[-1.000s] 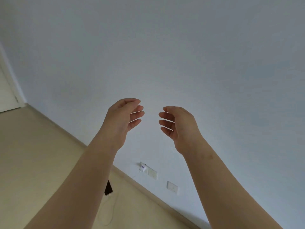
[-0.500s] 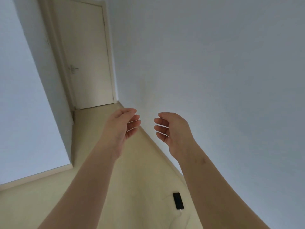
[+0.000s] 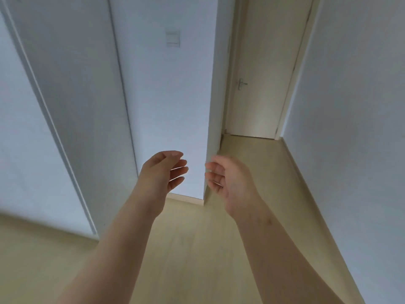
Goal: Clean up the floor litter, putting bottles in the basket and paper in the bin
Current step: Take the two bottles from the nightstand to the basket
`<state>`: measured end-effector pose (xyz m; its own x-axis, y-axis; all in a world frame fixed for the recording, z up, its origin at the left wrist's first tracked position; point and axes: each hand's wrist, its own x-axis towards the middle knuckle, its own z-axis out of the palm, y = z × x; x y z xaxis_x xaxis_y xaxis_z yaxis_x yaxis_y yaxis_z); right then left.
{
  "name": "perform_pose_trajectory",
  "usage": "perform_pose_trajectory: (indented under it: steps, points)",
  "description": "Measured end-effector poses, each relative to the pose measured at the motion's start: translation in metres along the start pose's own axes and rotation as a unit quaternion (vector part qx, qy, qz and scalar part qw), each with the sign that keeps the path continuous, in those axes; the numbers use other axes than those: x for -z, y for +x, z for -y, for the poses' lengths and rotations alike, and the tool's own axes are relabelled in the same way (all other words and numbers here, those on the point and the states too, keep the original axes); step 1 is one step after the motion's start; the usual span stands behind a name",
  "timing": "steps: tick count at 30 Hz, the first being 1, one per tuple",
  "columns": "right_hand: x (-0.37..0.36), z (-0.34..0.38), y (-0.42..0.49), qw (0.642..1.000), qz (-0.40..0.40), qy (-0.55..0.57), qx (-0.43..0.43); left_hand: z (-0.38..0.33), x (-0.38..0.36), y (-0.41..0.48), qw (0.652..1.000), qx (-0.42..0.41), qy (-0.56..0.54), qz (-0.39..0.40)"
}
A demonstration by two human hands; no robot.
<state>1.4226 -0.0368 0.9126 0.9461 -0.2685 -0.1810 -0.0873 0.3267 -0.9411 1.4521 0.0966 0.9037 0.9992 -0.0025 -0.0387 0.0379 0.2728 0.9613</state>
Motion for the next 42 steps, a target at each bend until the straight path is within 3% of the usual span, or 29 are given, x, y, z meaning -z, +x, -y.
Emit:
perform_pose_trajectory:
  steps: [6, 13, 22, 33, 42]
  points:
    - [-0.073, -0.014, 0.085, 0.991, 0.119, -0.039, -0.056, -0.012, 0.053, 0.059, 0.988, -0.015, -0.024, -0.154]
    - [-0.193, -0.064, 0.111, 0.955, 0.260, -0.092, -0.114, -0.022, 0.164, 0.080, 0.950, -0.027, -0.046, -0.307]
    - [-0.396, -0.143, 0.099, 0.909, 0.369, -0.122, -0.151, -0.059, 0.345, 0.105, 0.912, -0.060, -0.064, -0.401]
    - [-0.620, -0.224, 0.089, 0.872, 0.422, -0.136, -0.205, -0.116, 0.555, 0.141, 0.864, -0.050, -0.060, -0.498]
    - [-0.804, -0.291, 0.141, 0.835, 0.475, -0.150, -0.233, -0.148, 0.713, 0.227, 0.825, -0.053, -0.059, -0.560]
